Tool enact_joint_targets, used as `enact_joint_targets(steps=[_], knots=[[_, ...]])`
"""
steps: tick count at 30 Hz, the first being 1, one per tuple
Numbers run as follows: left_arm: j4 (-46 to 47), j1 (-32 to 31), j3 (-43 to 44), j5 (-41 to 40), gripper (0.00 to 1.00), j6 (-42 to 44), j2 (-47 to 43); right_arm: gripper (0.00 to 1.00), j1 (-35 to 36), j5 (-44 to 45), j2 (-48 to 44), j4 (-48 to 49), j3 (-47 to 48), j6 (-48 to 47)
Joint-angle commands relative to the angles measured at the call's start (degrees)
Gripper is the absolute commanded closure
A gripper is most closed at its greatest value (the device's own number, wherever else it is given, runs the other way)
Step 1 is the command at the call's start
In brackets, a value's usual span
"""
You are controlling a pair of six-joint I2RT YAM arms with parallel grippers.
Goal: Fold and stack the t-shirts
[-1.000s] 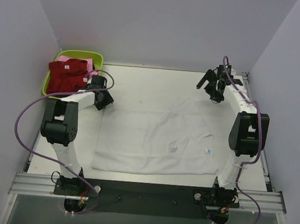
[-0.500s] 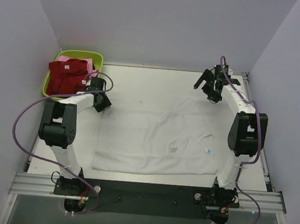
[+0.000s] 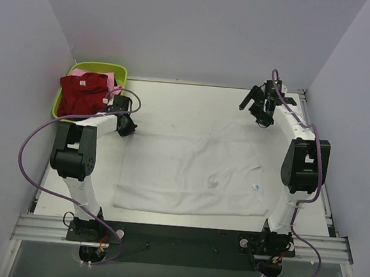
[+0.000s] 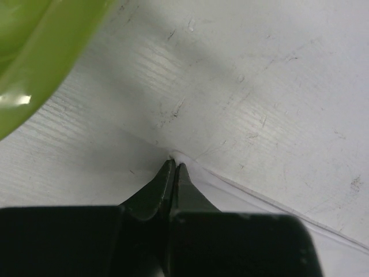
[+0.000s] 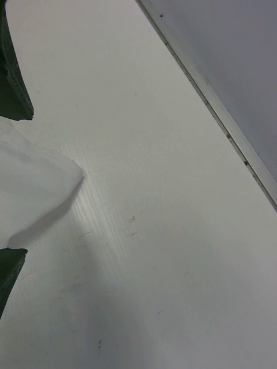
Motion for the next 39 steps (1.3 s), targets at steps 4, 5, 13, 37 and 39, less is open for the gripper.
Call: enact_joint_targets(steps=[4, 5, 13, 37, 39], knots=[[1.1, -0.4, 0.3, -0.6, 1.00, 0.5, 1.0, 0.11, -0.2, 0.4, 5.3, 0.3, 1.9, 0.7], [1.2, -0.5, 0.1, -0.6, 1.00, 0.4, 1.0, 0.13, -0.2, -0.4, 6.0, 0.4, 2.0, 1.0], [0.9, -0.5, -0.4, -1.5, 1.00, 0.3, 0.2, 0.26, -0.5, -2.6, 11.9, 0.3, 4.1, 2.2], [0.0, -0.4, 0.3, -2.4, 1.00, 0.4, 0.9, 0.50, 1.5, -6.3, 18.5, 1.4, 8.3, 4.4], [-0.2, -0.4, 0.3, -2.6, 1.00, 0.4, 1.0, 0.54, 1.7, -6.5, 18.7, 1.3, 8.5, 4.5]])
